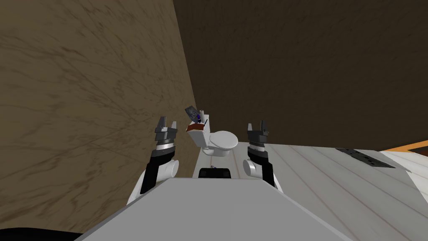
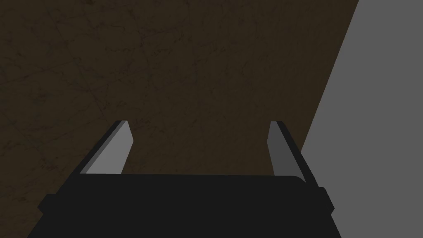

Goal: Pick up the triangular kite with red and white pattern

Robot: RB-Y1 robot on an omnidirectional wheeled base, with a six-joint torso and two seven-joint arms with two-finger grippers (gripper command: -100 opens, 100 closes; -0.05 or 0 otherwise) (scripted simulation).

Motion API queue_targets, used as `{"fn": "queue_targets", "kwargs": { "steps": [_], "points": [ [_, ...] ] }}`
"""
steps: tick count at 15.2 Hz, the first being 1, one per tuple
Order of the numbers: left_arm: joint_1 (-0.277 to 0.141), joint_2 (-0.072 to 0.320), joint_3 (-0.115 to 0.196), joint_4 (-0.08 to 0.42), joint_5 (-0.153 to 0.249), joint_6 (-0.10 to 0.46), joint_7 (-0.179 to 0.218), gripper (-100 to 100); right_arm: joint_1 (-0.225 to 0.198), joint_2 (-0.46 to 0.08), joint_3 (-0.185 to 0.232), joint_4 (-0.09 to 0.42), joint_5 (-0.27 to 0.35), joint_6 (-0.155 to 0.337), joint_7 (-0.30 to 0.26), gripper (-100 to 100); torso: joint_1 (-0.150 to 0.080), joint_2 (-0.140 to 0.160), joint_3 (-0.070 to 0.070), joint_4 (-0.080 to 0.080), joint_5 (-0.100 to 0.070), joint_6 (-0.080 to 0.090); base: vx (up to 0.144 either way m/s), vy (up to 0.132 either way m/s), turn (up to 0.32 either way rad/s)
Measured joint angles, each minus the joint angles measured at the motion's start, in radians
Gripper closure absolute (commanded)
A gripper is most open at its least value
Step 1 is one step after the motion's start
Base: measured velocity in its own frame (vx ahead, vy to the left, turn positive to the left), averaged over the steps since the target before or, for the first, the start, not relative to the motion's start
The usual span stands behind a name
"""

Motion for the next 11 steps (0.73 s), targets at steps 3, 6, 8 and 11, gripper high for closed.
{"fn": "queue_targets", "kwargs": {
  "steps": [3,6,8,11],
  "points": [
    [-0.002,0.05,0.001,0.008,0.001,0.002,0.001,-100,0.0,0.0,0.0,0.0,0.0,0.0,0.0,0,0.0,0.0,0.0,0.0,0.0,0.0,0.0,0.0,0.0],
    [-0.004,0.103,0.001,0.024,0.004,0.001,0.001,-100,0.0,0.0,0.0,0.0,0.0,0.0,0.0,0,0.0,0.0,0.0,0.0,0.0,0.0,0.0,0.0,0.0],
    [-0.01,0.139,0.004,0.039,0.007,0.003,0.003,-100,0.0,0.0,0.0,0.0,0.0,0.0,0.0,0,0.0,0.0,0.0,0.0,0.0,0.0,0.008,-0.007,0.016],
    [-0.016,0.202,0.006,0.072,0.013,0.011,0.006,-100,0.0,0.0,0.0,0.0,0.0,0.0,0.0,0,0.0,-0.001,-0.001,0.0,0.0,0.0,0.013,-0.015,0.032]
  ]
}}
